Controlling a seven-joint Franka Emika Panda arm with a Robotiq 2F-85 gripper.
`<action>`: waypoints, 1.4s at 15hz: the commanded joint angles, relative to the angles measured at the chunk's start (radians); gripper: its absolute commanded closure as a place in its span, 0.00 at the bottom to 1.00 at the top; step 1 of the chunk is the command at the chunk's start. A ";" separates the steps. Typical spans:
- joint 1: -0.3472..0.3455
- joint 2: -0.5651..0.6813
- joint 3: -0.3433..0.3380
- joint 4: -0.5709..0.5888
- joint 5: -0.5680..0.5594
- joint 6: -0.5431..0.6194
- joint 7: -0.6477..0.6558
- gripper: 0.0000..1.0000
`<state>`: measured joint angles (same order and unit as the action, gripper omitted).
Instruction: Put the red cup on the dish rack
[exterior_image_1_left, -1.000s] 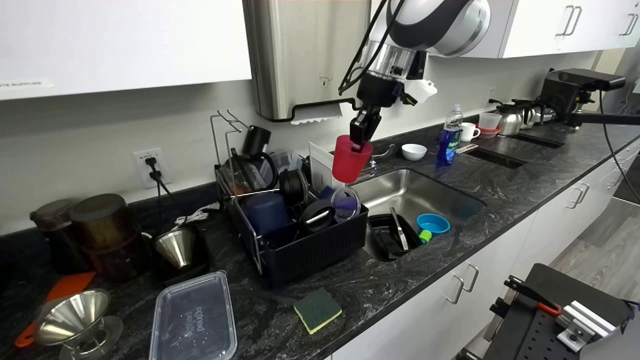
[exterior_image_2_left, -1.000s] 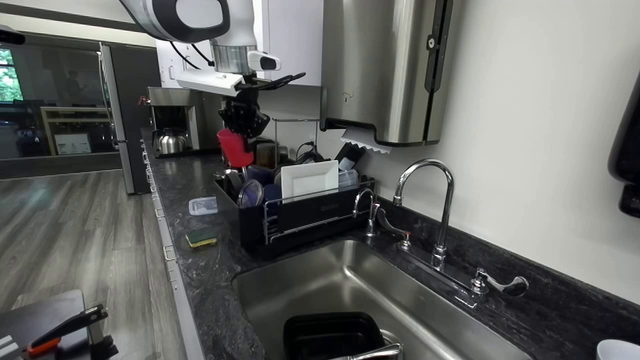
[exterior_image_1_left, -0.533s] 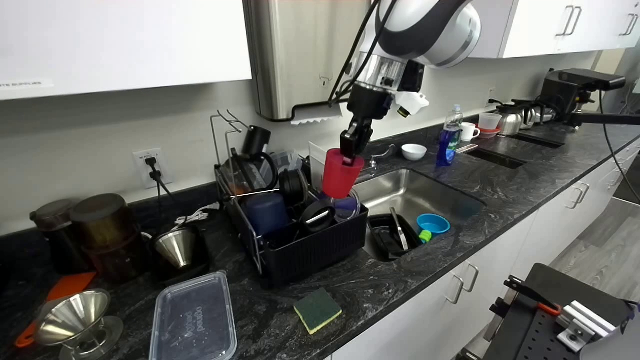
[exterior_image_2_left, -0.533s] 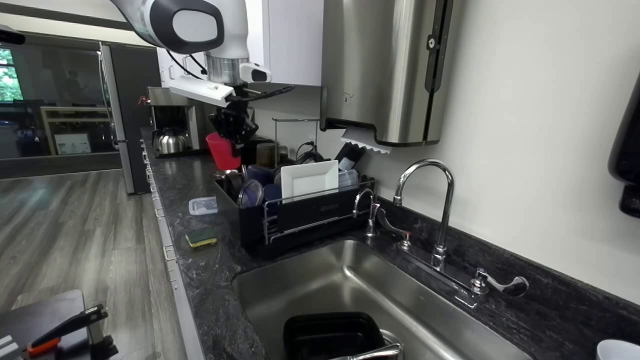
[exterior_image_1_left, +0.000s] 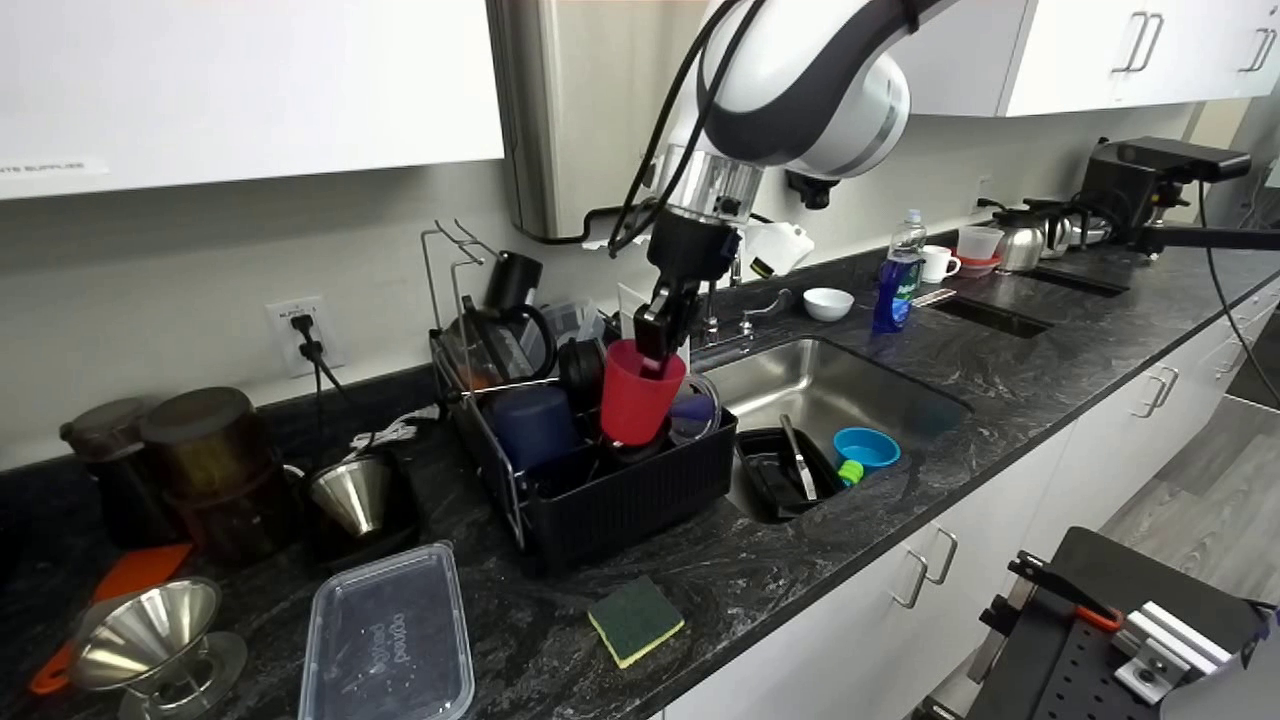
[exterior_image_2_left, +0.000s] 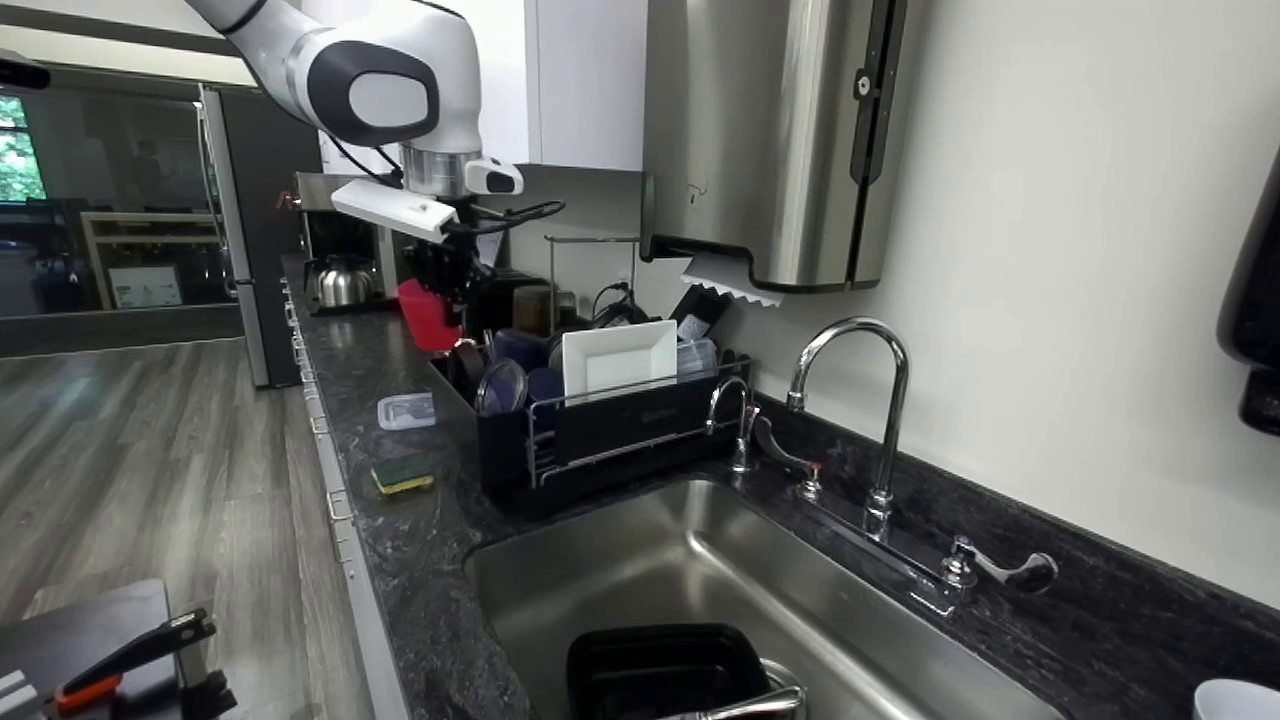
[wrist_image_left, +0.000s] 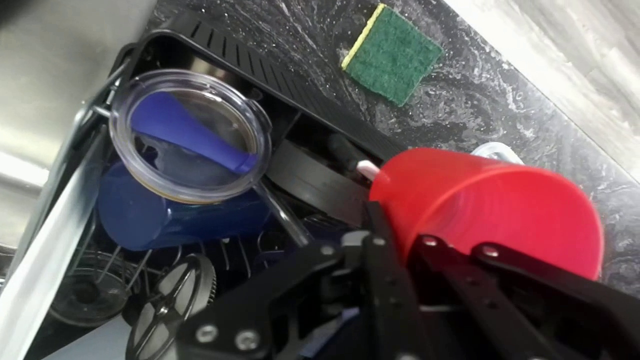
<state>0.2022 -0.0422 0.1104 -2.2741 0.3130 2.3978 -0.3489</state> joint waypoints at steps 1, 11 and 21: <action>-0.004 0.050 0.027 0.045 0.015 0.006 -0.014 0.99; -0.008 0.191 0.086 0.180 -0.009 0.010 0.012 0.99; -0.030 0.324 0.089 0.315 -0.092 0.027 0.005 0.99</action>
<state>0.1913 0.2470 0.1867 -1.9936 0.2602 2.4188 -0.3432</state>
